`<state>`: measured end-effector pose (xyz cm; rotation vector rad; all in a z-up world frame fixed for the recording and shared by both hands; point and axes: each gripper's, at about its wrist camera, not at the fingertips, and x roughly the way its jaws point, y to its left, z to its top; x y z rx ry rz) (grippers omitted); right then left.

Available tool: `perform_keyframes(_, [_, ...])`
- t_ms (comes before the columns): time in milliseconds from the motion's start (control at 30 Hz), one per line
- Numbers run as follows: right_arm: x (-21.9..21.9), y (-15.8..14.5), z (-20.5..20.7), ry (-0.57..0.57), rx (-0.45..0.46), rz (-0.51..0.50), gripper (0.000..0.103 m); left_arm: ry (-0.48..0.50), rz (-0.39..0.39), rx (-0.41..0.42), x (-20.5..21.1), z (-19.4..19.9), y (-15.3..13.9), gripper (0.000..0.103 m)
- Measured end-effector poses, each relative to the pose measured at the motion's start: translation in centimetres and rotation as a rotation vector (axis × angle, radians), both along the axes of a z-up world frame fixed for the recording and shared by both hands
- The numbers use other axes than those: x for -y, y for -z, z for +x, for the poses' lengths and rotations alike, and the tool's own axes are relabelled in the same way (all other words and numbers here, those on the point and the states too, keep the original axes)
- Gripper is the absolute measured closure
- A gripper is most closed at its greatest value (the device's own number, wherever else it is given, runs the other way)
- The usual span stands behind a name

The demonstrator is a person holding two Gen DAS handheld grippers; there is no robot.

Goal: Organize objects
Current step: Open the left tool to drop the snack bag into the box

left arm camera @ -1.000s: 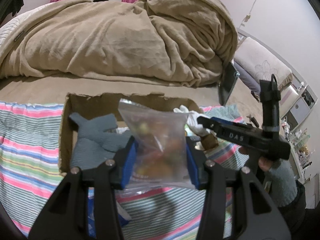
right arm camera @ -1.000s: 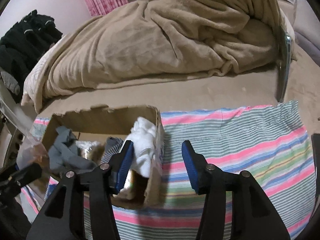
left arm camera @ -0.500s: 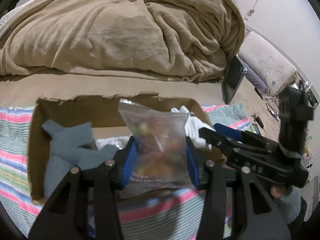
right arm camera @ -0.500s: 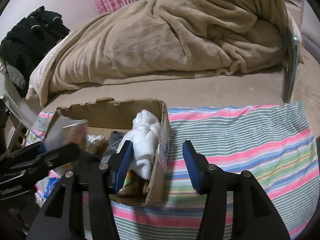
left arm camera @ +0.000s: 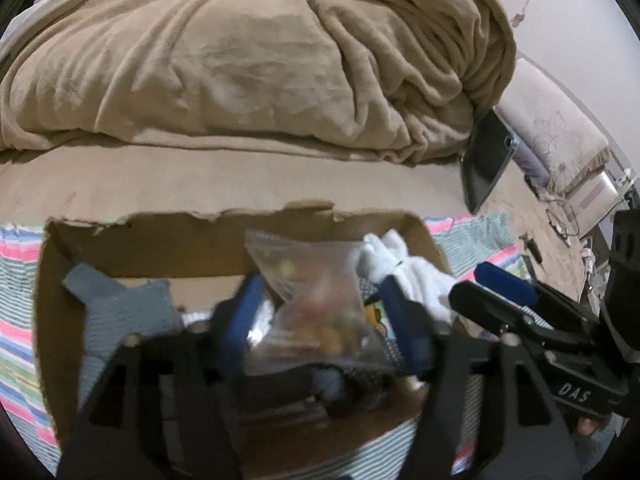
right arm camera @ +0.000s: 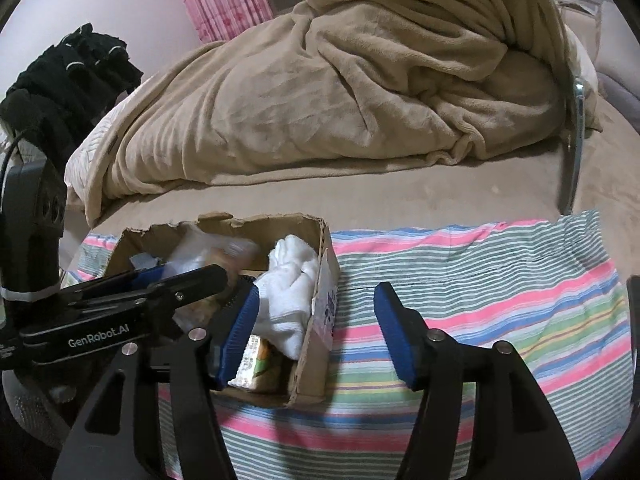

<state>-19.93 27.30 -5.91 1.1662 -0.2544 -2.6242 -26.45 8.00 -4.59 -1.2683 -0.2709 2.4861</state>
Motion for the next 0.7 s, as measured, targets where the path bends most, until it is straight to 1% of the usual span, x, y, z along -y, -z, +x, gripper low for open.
perform_keyframes(33, [0.1,-0.2,0.2,0.0,-0.003,0.006,0.04,-0.007,0.009,-0.005,0.3,0.3,-0.3,0.03])
perform_keyframes(200, [0.8,-1.7,1.5,-0.001,-0.019,0.018,0.039,-0.022,0.025,-0.034,1.8,2.3,-2.2,0.029])
perform_keyframes(233, [1.0,-2.0,1.8,-0.003,-0.024,0.023,0.038,-0.023,0.022,-0.042,2.2,2.9,-2.6,0.029])
perform_keyframes(300, [1.6,-2.5,2.5,-0.012,-0.031,0.03,0.033,-0.028,0.012,-0.054,3.1,4.1,-3.4,0.029])
perform_keyframes(333, [1.9,-2.7,2.9,-0.015,-0.034,0.033,0.033,-0.032,0.008,-0.057,3.7,4.9,-3.7,0.029])
perform_keyframes(467, [3.0,-3.5,4.2,-0.028,-0.04,0.041,0.032,-0.042,0.006,-0.061,5.7,7.4,-4.4,0.029])
perform_keyframes(700, [5.6,-4.1,6.4,-0.071,-0.043,0.058,0.032,-0.082,0.001,-0.071,8.7,11.4,-4.7,0.028])
